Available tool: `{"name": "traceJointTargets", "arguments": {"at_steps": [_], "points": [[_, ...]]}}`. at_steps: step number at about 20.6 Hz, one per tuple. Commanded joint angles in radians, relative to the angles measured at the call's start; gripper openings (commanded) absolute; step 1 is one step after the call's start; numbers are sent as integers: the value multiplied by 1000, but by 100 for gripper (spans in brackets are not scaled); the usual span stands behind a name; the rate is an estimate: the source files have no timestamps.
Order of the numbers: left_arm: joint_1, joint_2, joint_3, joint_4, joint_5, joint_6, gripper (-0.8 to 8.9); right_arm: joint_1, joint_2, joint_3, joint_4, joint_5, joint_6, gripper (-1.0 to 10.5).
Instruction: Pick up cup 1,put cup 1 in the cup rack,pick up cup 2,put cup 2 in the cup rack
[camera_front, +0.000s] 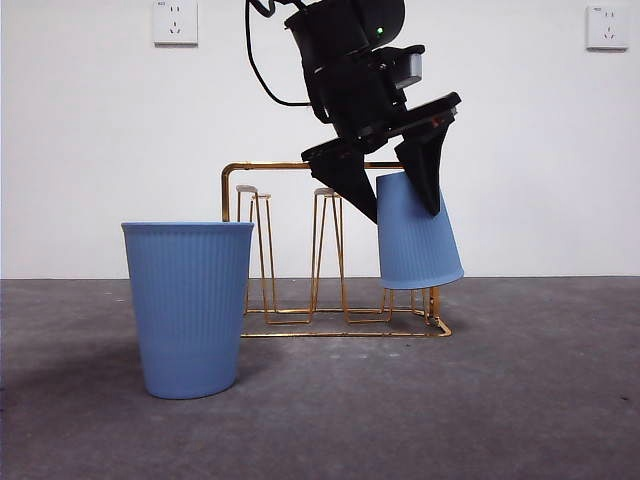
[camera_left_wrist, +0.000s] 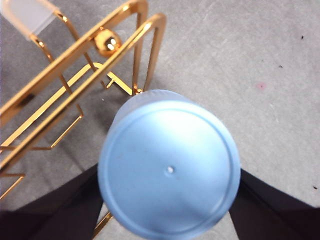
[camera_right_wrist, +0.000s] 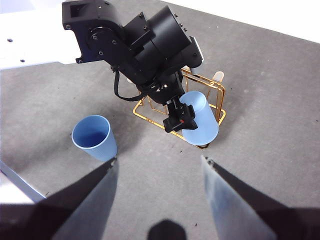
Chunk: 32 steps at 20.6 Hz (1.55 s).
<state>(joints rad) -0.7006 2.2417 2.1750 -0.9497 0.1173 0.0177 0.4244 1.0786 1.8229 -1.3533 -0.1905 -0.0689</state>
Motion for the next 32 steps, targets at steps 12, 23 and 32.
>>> {"name": "traceJointTargets", "arguments": {"at_steps": [12, 23, 32], "points": [[2, 50, 216, -193, 20, 14, 481, 1, -3, -6, -21, -3, -11, 284], [3, -8, 545, -370, 103, -17, 479, 1, -3, -6, -21, -4, -10, 285], [79, -369, 543, -373, 81, -17, 470, 1, 112, -6, 35, -171, -2, 285]]}}
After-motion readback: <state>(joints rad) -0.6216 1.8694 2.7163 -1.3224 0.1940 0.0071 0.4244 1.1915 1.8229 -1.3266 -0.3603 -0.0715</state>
